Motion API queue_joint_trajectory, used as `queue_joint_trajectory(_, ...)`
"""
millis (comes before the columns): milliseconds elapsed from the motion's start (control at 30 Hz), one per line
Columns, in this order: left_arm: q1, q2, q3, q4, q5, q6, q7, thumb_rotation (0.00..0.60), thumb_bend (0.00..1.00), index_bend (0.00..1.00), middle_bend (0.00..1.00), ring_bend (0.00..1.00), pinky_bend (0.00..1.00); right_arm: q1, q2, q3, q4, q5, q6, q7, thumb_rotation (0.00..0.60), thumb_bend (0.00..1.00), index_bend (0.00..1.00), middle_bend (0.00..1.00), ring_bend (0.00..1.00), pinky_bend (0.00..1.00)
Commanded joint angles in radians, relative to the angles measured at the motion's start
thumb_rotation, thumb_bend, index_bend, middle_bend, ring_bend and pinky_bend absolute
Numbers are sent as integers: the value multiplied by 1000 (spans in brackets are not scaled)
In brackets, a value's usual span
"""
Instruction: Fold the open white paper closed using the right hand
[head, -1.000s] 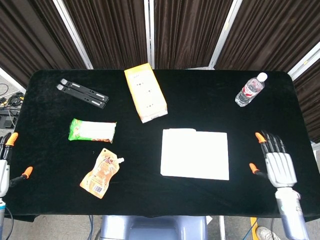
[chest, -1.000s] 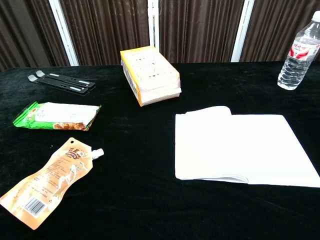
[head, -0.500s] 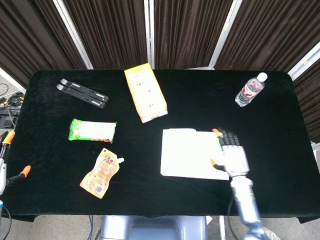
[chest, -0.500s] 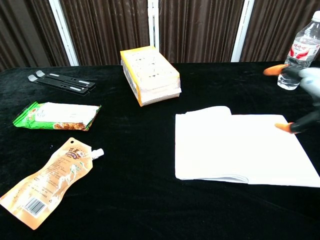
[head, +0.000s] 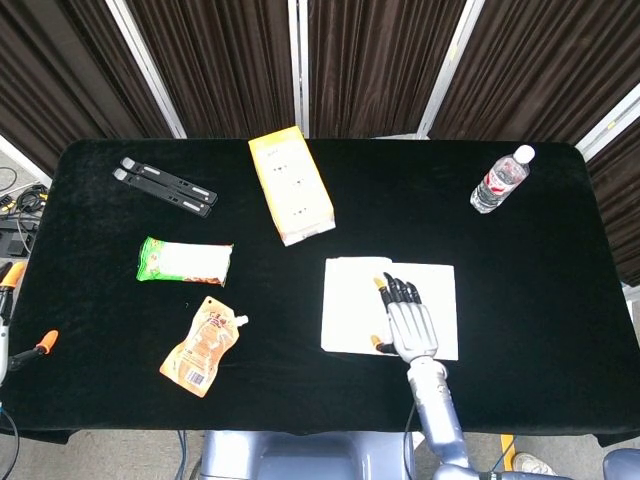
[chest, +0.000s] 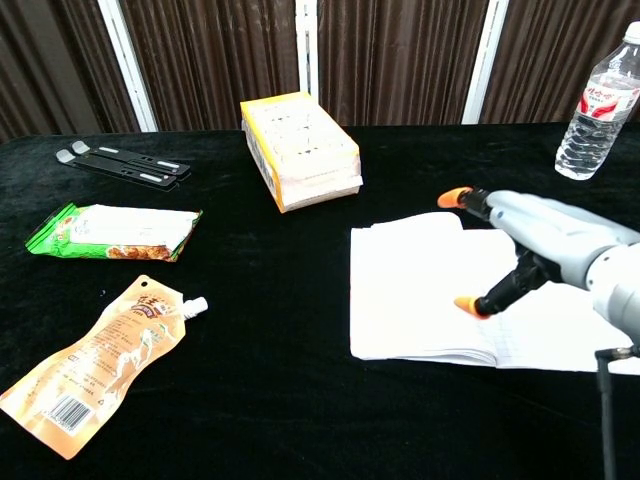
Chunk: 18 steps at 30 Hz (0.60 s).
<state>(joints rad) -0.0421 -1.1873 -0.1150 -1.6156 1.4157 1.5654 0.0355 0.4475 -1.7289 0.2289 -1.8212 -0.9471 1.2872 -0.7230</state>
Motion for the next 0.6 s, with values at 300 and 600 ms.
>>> queue_joint_trajectory(300, 26, -4, 19, 56, -8, 3, -62, 600, 210, 0, 0, 0, 0, 16, -32, -57, -7, 30, 30, -53, 600, 169, 0, 0, 0, 0)
queue_joint_trajectory(600, 35, -5, 19, 71, 12, 23, -94, 600, 210, 0, 0, 0, 0, 34, -45, -83, -7, 68, 1, -60, 600, 169, 0, 0, 0, 0)
